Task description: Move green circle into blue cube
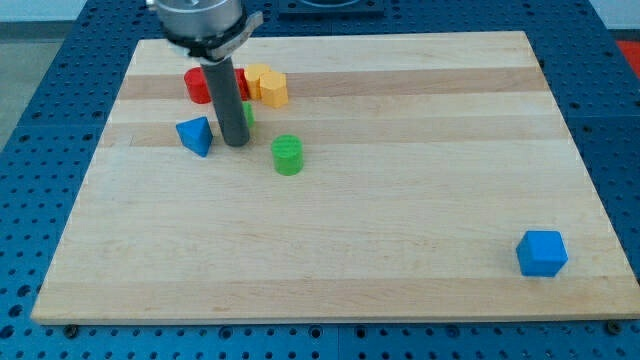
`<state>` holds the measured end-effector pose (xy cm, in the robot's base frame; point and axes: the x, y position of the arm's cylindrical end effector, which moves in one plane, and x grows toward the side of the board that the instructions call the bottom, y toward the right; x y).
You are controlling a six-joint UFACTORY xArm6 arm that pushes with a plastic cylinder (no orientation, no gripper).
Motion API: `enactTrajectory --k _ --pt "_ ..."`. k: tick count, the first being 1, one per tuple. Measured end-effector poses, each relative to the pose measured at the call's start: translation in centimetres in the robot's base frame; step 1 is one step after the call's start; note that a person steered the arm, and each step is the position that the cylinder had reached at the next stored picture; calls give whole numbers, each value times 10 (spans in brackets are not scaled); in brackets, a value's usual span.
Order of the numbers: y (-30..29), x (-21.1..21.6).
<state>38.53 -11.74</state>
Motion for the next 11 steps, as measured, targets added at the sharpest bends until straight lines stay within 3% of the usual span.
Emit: enactTrajectory --k 1,3,5,7,9,11 --pt "31 -16" --pt "61 40" --pt "100 68" --pt "100 60" --pt "101 137" --pt "84 115"
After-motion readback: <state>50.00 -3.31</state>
